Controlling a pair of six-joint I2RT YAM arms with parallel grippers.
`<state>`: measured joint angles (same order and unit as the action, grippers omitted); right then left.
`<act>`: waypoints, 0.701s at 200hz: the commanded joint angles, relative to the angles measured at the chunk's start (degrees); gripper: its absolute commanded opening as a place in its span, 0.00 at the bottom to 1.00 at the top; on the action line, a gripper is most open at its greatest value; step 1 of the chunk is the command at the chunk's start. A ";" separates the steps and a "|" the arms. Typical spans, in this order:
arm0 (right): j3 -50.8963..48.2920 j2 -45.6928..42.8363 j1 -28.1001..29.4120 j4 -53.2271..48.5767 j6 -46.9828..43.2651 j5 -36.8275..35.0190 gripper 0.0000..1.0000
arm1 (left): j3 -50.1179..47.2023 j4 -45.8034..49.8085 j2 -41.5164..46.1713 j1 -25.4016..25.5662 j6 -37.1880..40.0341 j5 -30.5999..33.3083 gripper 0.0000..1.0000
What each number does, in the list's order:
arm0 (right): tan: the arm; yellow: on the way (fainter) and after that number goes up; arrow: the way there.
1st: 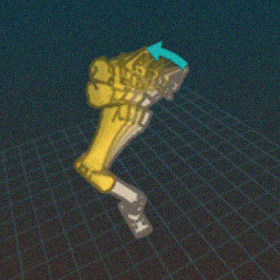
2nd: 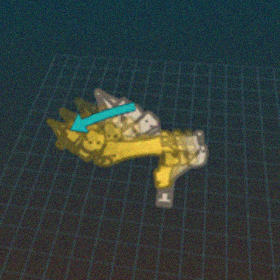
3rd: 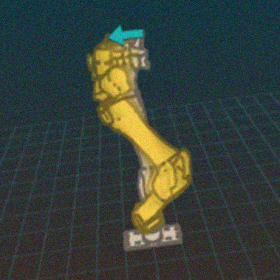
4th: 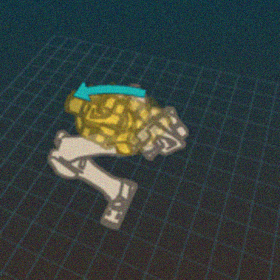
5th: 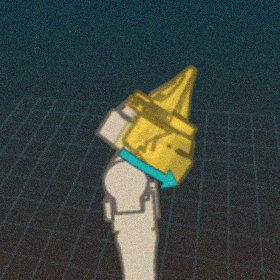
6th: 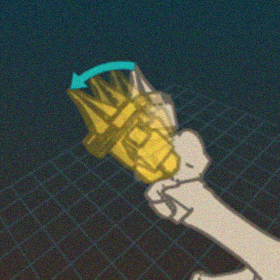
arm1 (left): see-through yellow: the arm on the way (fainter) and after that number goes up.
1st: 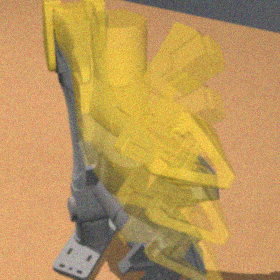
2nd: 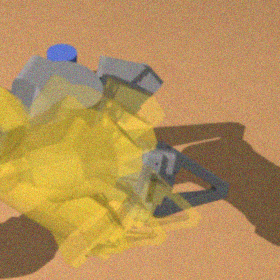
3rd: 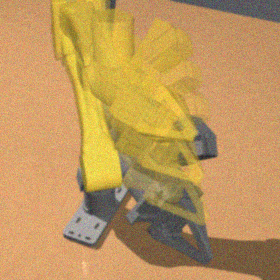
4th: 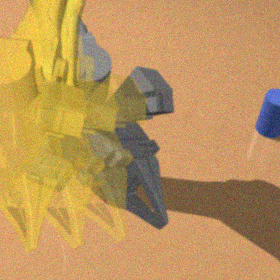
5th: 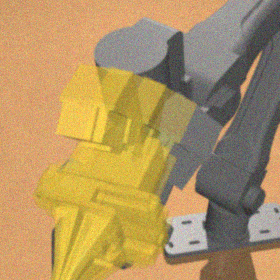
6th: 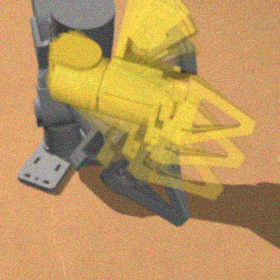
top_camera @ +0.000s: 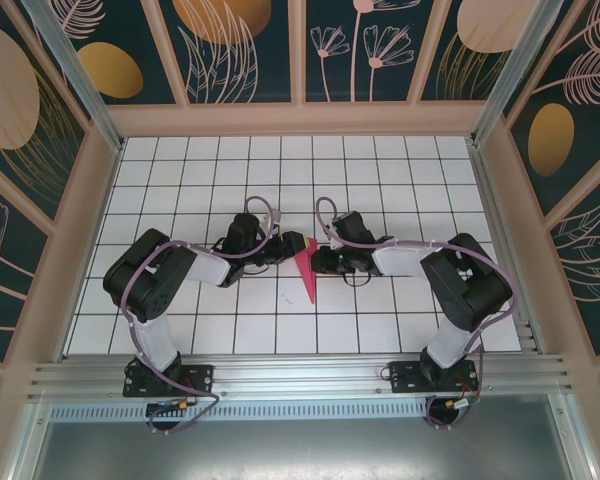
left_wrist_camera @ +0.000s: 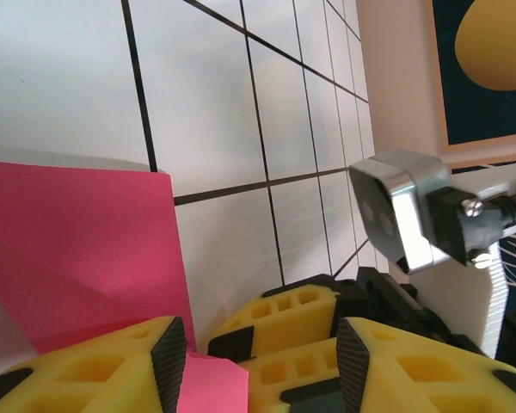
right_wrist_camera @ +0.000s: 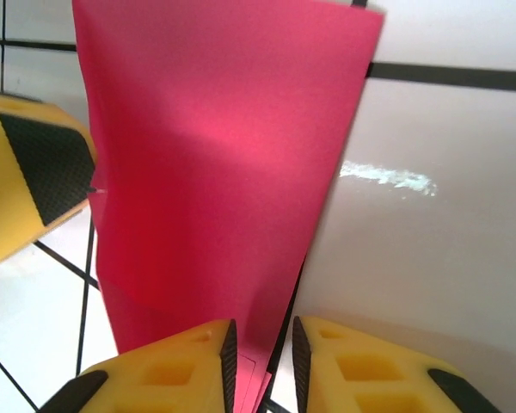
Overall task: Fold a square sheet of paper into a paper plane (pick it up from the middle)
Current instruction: Fold the wing for the fifth time at the center of the table.
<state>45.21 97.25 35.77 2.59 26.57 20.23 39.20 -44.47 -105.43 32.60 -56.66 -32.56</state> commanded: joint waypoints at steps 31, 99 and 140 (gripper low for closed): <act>-1.87 -6.04 -0.47 1.18 2.69 -0.16 0.33 | 0.70 0.70 -0.74 0.36 0.81 -0.66 0.52; -4.10 -6.98 -2.04 4.15 5.91 1.73 0.36 | 0.19 8.47 3.95 0.29 2.94 4.13 0.53; -4.94 -7.32 -3.54 6.28 8.34 1.66 0.36 | 2.52 28.89 13.11 1.11 6.74 16.06 0.57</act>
<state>41.04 91.96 33.06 5.87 32.40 21.10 39.22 -30.00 -97.38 32.71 -53.76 -24.91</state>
